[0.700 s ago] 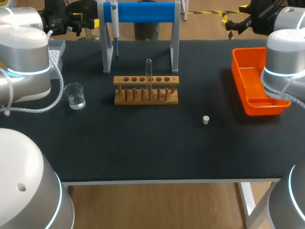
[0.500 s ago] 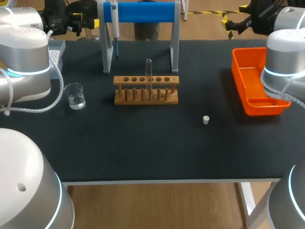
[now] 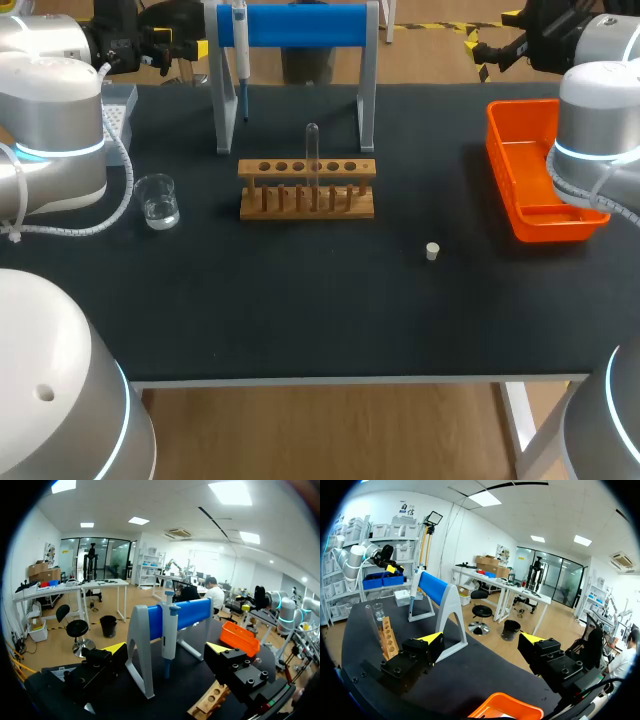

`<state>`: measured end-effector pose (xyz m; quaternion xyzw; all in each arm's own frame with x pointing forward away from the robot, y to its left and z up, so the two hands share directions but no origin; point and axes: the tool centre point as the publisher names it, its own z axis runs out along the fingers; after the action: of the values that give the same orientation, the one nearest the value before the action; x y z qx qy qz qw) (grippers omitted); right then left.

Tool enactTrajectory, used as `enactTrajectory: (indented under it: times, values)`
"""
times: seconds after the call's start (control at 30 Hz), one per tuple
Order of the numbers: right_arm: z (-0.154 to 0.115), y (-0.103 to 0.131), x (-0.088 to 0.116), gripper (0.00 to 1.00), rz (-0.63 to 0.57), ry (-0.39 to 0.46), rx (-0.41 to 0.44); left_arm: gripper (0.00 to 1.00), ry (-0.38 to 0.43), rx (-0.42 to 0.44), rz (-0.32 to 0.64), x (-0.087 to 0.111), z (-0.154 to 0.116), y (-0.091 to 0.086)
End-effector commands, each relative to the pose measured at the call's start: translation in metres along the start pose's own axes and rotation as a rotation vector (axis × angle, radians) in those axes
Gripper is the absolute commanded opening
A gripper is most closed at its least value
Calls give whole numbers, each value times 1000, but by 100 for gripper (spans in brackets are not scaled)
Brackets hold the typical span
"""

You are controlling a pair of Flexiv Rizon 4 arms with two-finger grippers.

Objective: Invert the test tube, pick up the pipette, mount the tip to pipette, aspirate from beaker and dispense into the tube, eject the tip, return the pipette, and cap with the stopper.

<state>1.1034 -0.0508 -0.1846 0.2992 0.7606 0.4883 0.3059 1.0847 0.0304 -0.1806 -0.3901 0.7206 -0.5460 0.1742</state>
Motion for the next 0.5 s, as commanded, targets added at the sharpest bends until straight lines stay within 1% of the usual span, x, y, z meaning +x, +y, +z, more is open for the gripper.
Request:
enactTrajectory:
  times: [0.03, 0.1, 0.27, 0.33, 0.5]
  values:
    - [-2, 1, 7, 100, -8, 20, -6, 100, -3, 3, 0, 1, 0, 1]
    - [-9, 2, 22, 100, -24, 59, -24, 100, -3, 3, 0, 1, 0, 1]
    - [-27, 4, 65, 100, -18, 159, -64, 100, -3, 3, 0, 1, 0, 1]
    - [-33, 3, 83, 100, -3, 195, -77, 100, -3, 3, 0, 1, 0, 1]
    - [-44, -6, 127, 100, -30, 265, -130, 100, -3, 3, 0, 1, 0, 1]
